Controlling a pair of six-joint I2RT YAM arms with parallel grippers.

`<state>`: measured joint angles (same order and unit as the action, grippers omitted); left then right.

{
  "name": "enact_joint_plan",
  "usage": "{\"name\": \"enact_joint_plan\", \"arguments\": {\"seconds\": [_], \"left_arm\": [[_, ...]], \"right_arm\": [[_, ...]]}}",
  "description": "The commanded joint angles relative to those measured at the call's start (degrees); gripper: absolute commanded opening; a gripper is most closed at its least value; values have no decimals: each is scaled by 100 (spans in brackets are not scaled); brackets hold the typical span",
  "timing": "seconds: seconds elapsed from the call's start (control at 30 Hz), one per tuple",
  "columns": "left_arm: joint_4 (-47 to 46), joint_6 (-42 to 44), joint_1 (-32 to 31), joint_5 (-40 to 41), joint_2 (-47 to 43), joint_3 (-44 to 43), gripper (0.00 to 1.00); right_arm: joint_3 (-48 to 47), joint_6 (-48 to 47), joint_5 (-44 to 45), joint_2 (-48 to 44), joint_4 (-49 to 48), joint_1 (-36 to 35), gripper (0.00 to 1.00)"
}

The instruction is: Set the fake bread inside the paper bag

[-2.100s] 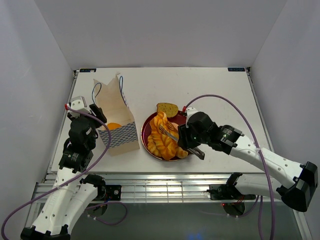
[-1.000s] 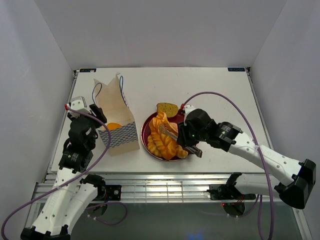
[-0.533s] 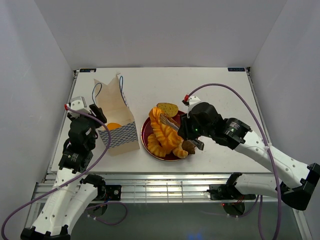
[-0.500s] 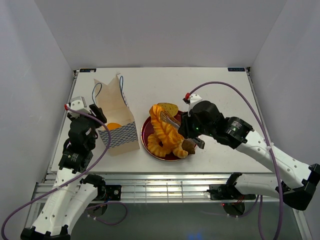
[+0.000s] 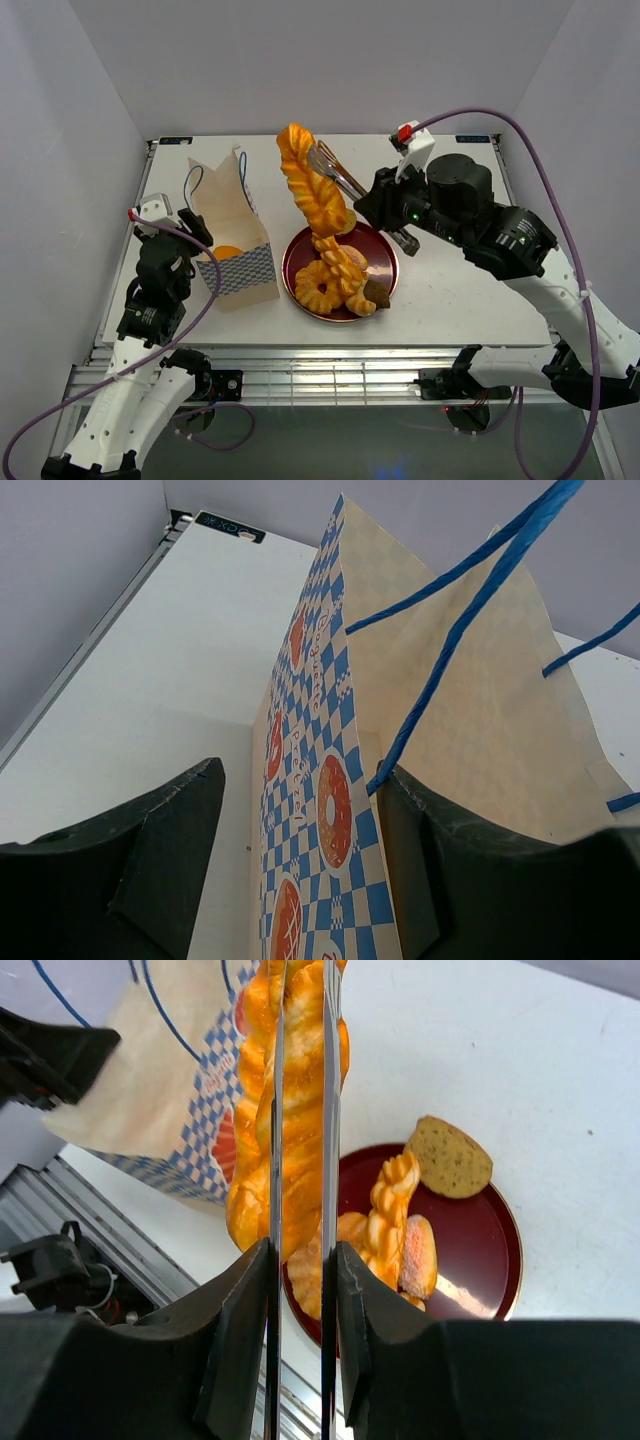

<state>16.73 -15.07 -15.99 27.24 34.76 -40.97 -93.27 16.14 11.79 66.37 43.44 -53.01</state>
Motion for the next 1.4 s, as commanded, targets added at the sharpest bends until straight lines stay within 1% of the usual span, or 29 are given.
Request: {"name": "enact_joint_plan", "arguments": {"seconds": [0.0, 0.03, 0.1, 0.23, 0.27, 0.37, 0.47, 0.63, 0.77, 0.8, 0.83, 0.97, 1.17, 1.37], "left_arm": [[41, -13, -27, 35, -31, -16, 72], [41, -13, -27, 44, -14, -25, 72], [41, -5, -27, 61, 22, -25, 72], [41, -5, -27, 79, 13, -25, 72], [41, -5, -27, 71, 13, -25, 72], [32, -5, -27, 70, 13, -25, 72], [32, -13, -36, 44, 30, -16, 72], [32, -13, -36, 44, 39, -25, 72], [32, -13, -27, 35, 30, -16, 72], [32, -13, -27, 44, 30, -16, 72], [32, -13, -27, 44, 30, -16, 72], [32, -13, -27, 44, 30, -25, 72], [23, -13, -27, 35, 22, -16, 72], [32, -22, -27, 27, 13, -16, 72]], "right_arm": [[-595, -217, -150, 236, -529, -34, 8], [-665, -217, -412, 280, -704, -34, 8], [-832, -190, -659, 420, -898, -34, 8], [-807, 3, -1257, 553, -1548, -42, 8], [-754, 73, -1528, 579, -1888, -34, 8], [-543, 336, -1855, 605, -2548, -42, 8], [-516, 521, -2075, 719, -2962, -69, 8], [-648, 697, -2234, 930, -3368, -148, 8], [-324, 908, -2374, 1036, -4017, -192, 8], [-123, 926, -2401, 1053, -4175, -200, 8], [-16, 969, -2418, 1071, -4508, -201, 8], [353, 1110, -2445, 1229, -4984, -218, 8], [854, 1277, -2304, 1343, -5652, -209, 8], [1223, 1374, -2041, 1432, -5935, -209, 8]]}}
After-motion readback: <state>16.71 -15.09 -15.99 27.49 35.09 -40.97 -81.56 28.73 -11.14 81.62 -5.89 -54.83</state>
